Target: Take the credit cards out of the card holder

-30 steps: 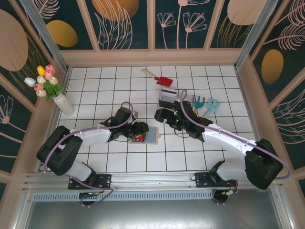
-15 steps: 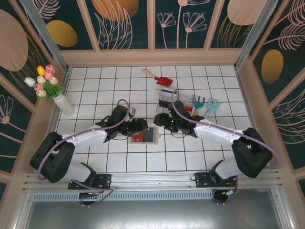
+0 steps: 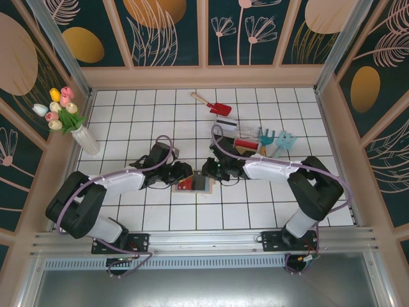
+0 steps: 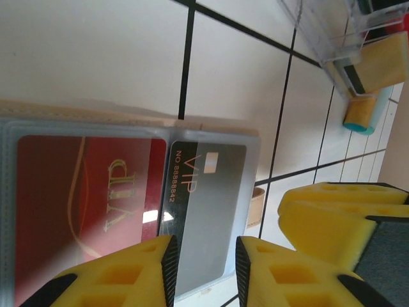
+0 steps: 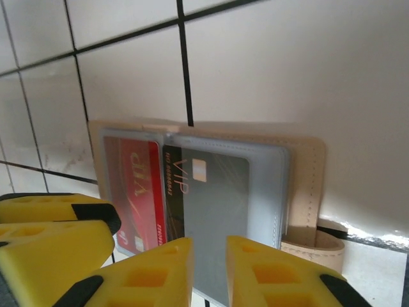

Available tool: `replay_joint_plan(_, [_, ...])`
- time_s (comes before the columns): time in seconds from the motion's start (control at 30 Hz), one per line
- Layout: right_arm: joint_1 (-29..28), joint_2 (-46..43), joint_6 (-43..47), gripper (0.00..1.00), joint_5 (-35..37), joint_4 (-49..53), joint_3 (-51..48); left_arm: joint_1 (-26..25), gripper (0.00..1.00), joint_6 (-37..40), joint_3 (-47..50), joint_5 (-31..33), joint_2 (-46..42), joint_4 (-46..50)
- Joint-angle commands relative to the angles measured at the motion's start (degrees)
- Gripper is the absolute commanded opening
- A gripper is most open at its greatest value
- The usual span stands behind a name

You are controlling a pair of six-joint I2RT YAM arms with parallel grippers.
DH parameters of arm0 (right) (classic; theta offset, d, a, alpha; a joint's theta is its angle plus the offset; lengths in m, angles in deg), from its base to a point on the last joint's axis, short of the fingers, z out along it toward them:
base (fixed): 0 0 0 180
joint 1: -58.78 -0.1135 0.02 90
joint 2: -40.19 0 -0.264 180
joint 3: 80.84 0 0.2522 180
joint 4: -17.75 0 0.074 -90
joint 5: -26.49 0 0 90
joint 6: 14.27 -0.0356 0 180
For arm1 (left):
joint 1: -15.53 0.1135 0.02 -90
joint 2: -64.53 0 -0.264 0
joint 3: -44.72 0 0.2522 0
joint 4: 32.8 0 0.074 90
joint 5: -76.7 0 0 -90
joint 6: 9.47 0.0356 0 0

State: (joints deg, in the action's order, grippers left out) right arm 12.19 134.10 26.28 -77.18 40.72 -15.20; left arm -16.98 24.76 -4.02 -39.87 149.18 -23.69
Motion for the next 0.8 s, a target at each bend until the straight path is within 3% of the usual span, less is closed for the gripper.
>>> replay_joint_plan(0.0, [-0.67,1.8,0.6,0.21,-1.8,2.59,2.32,0.09,0.32,2.53,-2.34,-1.92,0.73,2.31])
replay_joint_plan(0.77, [-1.04,7.56,1.19,0.19,-0.35,6.86,3.09,-0.51,0.33,3.91,-2.29,-1.85,5.79,2.54])
